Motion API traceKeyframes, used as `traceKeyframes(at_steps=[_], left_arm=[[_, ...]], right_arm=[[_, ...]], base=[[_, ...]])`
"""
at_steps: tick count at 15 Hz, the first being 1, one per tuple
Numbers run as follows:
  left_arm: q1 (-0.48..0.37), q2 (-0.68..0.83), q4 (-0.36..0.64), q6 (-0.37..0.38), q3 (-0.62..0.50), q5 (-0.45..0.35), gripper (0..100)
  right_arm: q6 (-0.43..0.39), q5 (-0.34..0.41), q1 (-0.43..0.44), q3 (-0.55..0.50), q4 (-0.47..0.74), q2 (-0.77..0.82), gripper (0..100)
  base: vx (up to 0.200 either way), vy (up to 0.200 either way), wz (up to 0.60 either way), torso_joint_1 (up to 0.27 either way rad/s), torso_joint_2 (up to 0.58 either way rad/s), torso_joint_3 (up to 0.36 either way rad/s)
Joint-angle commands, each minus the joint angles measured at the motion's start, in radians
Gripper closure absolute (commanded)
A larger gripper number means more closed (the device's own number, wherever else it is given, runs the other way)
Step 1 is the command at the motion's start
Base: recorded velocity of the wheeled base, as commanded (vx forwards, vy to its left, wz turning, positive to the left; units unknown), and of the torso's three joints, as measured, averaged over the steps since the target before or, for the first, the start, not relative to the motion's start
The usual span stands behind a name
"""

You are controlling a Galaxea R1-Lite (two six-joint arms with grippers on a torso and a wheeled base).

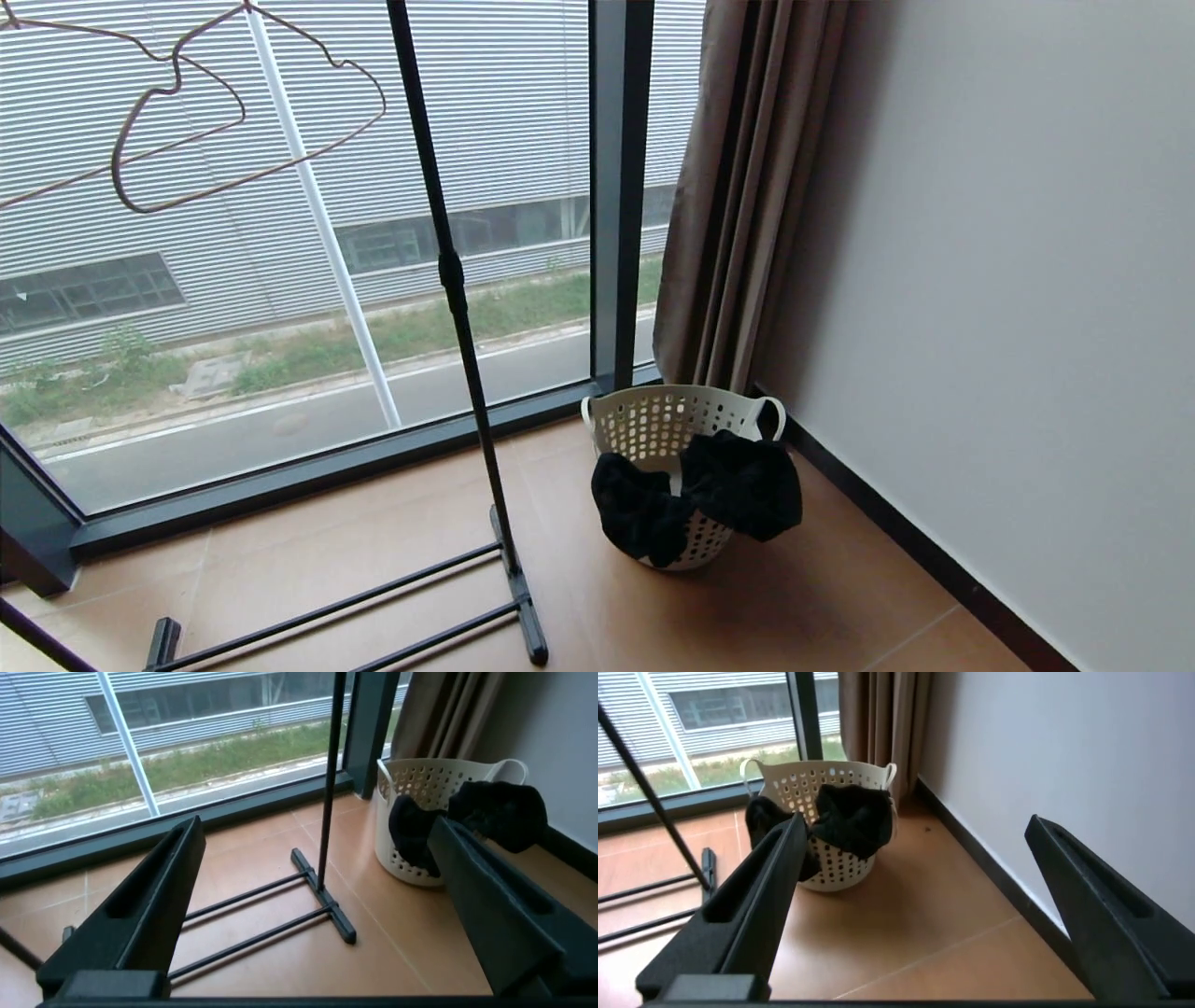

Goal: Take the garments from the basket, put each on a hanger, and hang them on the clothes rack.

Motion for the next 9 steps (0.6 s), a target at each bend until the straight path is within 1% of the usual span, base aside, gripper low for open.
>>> traceKeyframes(at_steps=[1, 7, 9], left_arm=[[0.001, 0.002, 0.0, 0.0, 0.0, 0.0, 0], [0.001, 0.002, 0.0, 0.0, 0.0, 0.0, 0], [0.001, 0.002, 0.0, 0.0, 0.0, 0.0, 0]], right_arm=[[0.0, 0.0, 0.0, 0.0, 0.001, 0.0, 0], [0.0, 0.0, 0.0, 0.0, 0.001, 0.0, 0], [0.0, 0.0, 0.0, 0.0, 0.001, 0.0, 0]], base=[[0.0, -0.2, 0.0, 0.002, 0.0, 0.002], [0.0, -0.2, 0.0, 0.006, 0.0, -0.001], [0.2, -0.2, 0.0, -0.002, 0.0, 0.002]])
